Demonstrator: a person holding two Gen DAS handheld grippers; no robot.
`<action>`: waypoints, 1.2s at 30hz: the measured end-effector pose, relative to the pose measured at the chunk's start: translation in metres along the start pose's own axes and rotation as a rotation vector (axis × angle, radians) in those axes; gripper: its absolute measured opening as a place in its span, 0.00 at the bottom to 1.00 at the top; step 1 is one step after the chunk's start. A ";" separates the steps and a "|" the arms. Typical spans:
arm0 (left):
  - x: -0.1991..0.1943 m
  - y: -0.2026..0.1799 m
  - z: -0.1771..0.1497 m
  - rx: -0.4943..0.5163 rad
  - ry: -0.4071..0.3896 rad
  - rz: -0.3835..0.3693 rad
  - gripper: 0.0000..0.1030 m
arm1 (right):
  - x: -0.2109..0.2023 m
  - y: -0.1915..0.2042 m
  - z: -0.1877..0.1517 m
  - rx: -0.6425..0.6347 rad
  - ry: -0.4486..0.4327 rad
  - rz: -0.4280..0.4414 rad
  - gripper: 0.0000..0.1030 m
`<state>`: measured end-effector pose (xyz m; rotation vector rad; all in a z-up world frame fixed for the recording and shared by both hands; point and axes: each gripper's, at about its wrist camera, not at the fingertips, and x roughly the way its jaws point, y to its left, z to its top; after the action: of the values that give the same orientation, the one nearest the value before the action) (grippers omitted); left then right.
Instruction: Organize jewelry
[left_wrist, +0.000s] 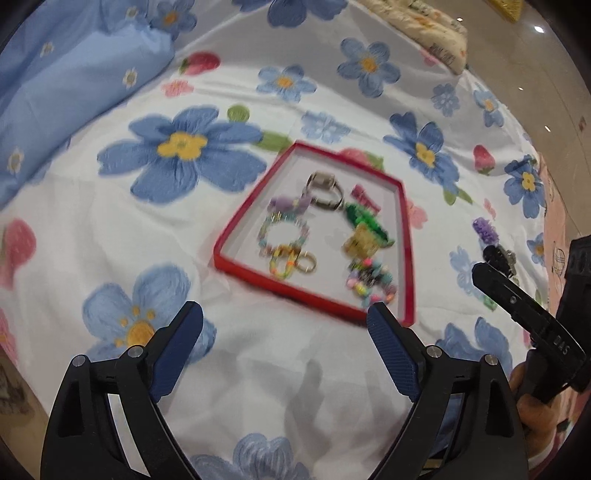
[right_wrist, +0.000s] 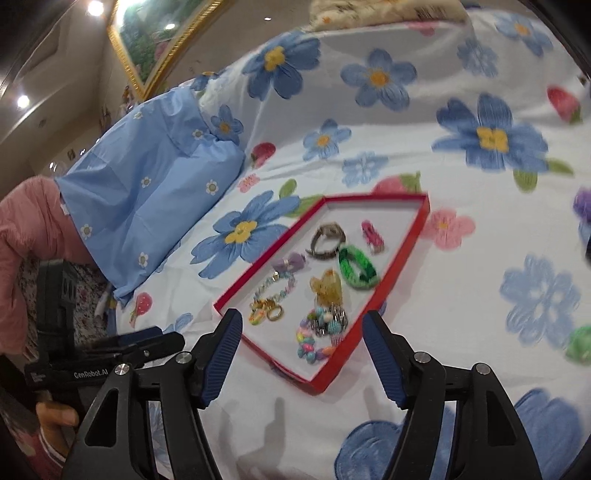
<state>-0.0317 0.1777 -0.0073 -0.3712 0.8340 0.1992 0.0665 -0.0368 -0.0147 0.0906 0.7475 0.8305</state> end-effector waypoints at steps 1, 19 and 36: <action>-0.005 -0.002 0.004 0.012 -0.018 0.008 0.90 | -0.004 0.004 0.004 -0.020 -0.010 -0.005 0.78; -0.015 -0.017 -0.009 0.087 -0.144 0.150 1.00 | -0.019 0.025 -0.006 -0.149 -0.074 -0.099 0.99; 0.000 -0.020 -0.042 0.133 -0.154 0.217 1.00 | -0.001 0.006 -0.046 -0.135 -0.036 -0.138 0.99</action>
<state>-0.0544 0.1426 -0.0280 -0.1374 0.7301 0.3673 0.0327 -0.0433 -0.0464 -0.0659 0.6549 0.7439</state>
